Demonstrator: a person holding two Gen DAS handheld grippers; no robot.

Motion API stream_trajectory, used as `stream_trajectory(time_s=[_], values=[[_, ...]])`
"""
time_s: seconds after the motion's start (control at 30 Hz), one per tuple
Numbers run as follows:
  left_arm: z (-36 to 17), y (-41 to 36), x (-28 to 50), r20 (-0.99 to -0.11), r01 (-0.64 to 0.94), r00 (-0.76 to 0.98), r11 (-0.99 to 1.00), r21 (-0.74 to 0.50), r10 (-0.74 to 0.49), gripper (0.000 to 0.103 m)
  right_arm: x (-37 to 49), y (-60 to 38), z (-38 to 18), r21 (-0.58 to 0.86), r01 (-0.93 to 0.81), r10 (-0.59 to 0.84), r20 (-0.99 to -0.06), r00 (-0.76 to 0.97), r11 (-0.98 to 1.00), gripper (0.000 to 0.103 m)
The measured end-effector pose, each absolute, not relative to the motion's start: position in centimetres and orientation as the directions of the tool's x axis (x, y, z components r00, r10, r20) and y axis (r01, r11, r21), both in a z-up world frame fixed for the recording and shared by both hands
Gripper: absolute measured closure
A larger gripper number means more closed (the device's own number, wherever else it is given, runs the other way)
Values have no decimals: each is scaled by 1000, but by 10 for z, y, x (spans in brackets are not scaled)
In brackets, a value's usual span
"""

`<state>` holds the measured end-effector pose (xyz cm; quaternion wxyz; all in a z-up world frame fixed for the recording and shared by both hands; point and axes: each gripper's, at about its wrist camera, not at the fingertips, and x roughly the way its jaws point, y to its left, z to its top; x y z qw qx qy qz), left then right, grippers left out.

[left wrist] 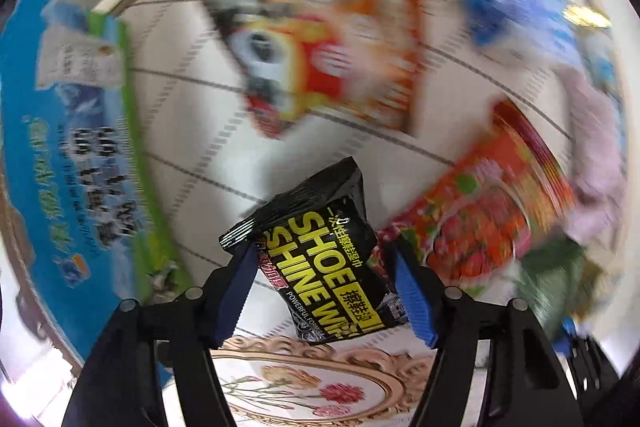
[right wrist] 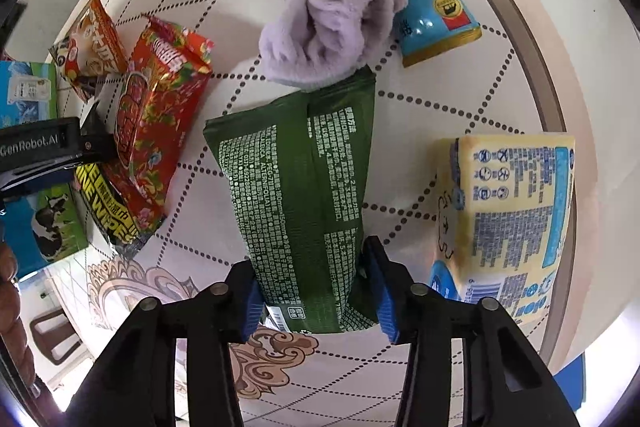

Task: Organize soft objects
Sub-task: 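Grasp the black wipes packet with the left gripper while the right grasps the green packet, then carry both packets into the box and open both grippers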

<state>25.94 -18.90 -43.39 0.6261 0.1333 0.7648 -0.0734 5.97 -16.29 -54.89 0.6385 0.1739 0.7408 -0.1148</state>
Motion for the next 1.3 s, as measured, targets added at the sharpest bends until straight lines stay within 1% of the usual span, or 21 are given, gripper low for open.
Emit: stream_trajectory(time_s=[0.07, 0.23, 0.3, 0.33, 0.4, 0.53, 0.67, 0.83, 0.9, 0.97, 1.0, 1.1, 1.2, 1.3], values=[[-436, -191, 245, -975, 332, -196, 943, 31, 101, 36, 59, -157, -548, 48, 385, 105, -986, -128, 922, 56], [-445, -187, 220, -979, 346, -140, 934, 91, 147, 32, 56, -133, -561, 22, 356, 74, -989, -132, 934, 56], [-446, -189, 211, -981, 336, -123, 936, 102, 150, 35, 51, -127, -564, 17, 351, 68, -989, -132, 936, 56], [-454, -183, 194, -982, 320, -119, 942, 101, 146, 38, 45, -125, -564, 16, 349, 67, -989, -133, 937, 57], [-453, -179, 175, -983, 308, -126, 947, 88, 132, 40, 35, -127, -566, 12, 339, 64, -988, -142, 941, 60], [-460, -159, 134, -977, 310, -181, 949, 55, 116, 38, 16, -118, -574, 17, 314, 77, -981, -179, 949, 61], [-466, -133, 107, -975, 266, -214, 964, 0, 59, 36, 0, -107, -583, 37, 332, 103, -978, -181, 942, 59], [-469, -84, 90, -965, 136, -251, 984, -116, -79, 36, -10, -101, -581, 59, 354, 124, -978, -166, 933, 57], [-475, -66, 79, -967, 105, -239, 987, -119, -91, 36, -11, -96, -580, 63, 349, 124, -980, -154, 935, 56], [-488, -45, 79, -970, 80, -234, 993, -89, -68, 36, -12, -86, -579, 54, 338, 108, -984, -143, 939, 56], [-491, -46, 87, -969, 69, -240, 995, -75, -56, 36, -14, -79, -579, 48, 335, 100, -985, -140, 941, 56], [-513, -38, 105, -968, 48, -241, 996, -79, -66, 33, -19, -67, -581, 35, 328, 85, -987, -139, 944, 56], [-525, -41, 114, -972, 70, -234, 996, -55, -38, 29, -12, -44, -592, 3, 326, 53, -988, -144, 945, 56], [-541, -44, 113, -972, 122, -235, 993, -10, 19, 29, -2, -39, -610, -15, 317, 32, -989, -142, 948, 55]])
